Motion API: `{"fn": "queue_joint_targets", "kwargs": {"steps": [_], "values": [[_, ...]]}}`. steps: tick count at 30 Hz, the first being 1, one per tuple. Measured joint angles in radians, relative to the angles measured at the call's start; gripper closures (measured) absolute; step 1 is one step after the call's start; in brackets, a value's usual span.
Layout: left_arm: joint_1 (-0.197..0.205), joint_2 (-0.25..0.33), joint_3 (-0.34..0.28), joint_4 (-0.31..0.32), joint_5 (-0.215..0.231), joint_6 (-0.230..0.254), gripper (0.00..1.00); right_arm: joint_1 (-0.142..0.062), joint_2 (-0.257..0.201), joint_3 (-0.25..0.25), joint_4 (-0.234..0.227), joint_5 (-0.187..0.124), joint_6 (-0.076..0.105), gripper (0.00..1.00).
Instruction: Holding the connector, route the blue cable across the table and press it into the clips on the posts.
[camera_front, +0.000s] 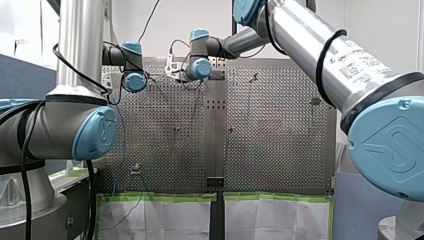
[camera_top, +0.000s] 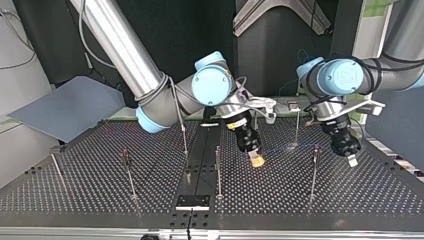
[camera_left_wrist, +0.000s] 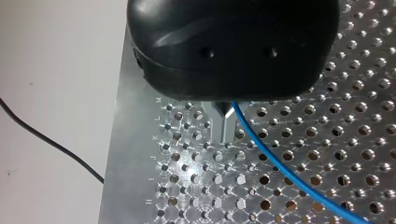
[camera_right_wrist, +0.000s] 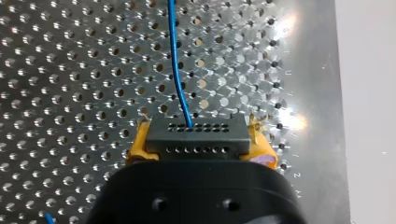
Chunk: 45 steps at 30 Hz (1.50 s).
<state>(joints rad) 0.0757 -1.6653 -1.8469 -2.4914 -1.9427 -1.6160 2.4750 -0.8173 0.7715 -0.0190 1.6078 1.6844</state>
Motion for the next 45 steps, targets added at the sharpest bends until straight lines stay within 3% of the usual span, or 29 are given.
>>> {"fn": "queue_joint_targets", "kwargs": {"steps": [12, 22, 34, 36, 37, 38, 39, 40, 42, 45], "values": [[0.023, -0.007, 0.016, 0.012, 0.054, -0.023, 1.00, -0.019, 0.003, -0.029, 0.001, 0.000, 0.000, 1.00], [0.049, -0.081, 0.054, 0.053, 0.108, -0.060, 1.00, -0.034, 0.005, -0.039, 0.002, 0.005, -0.001, 1.00], [0.063, -0.086, 0.055, 0.041, 0.120, -0.107, 1.00, -0.035, 0.006, -0.046, 0.006, 0.007, -0.003, 1.00], [0.063, -0.086, 0.055, 0.031, 0.110, -0.119, 0.75, -0.034, 0.006, -0.046, 0.006, 0.008, -0.004, 1.00], [0.063, -0.086, 0.055, 0.022, 0.103, -0.129, 0.75, -0.033, 0.007, -0.047, 0.007, 0.009, -0.004, 1.00], [0.062, -0.086, 0.055, 0.014, 0.098, -0.137, 0.65, -0.032, 0.007, -0.047, 0.008, 0.012, -0.005, 1.00], [0.062, -0.086, 0.055, 0.006, 0.094, -0.145, 0.48, -0.031, 0.007, -0.047, 0.009, 0.015, -0.005, 1.00], [0.060, -0.086, 0.055, -0.005, 0.088, -0.156, 0.48, -0.030, 0.007, -0.047, 0.010, 0.018, -0.006, 1.00], [0.058, -0.085, 0.053, -0.022, 0.076, -0.173, 0.30, -0.028, 0.007, -0.047, 0.014, 0.028, -0.010, 1.00], [0.055, -0.081, 0.047, -0.052, 0.056, -0.203, 0.30, -0.025, 0.007, -0.047, 0.019, 0.047, -0.019, 1.00]]}}
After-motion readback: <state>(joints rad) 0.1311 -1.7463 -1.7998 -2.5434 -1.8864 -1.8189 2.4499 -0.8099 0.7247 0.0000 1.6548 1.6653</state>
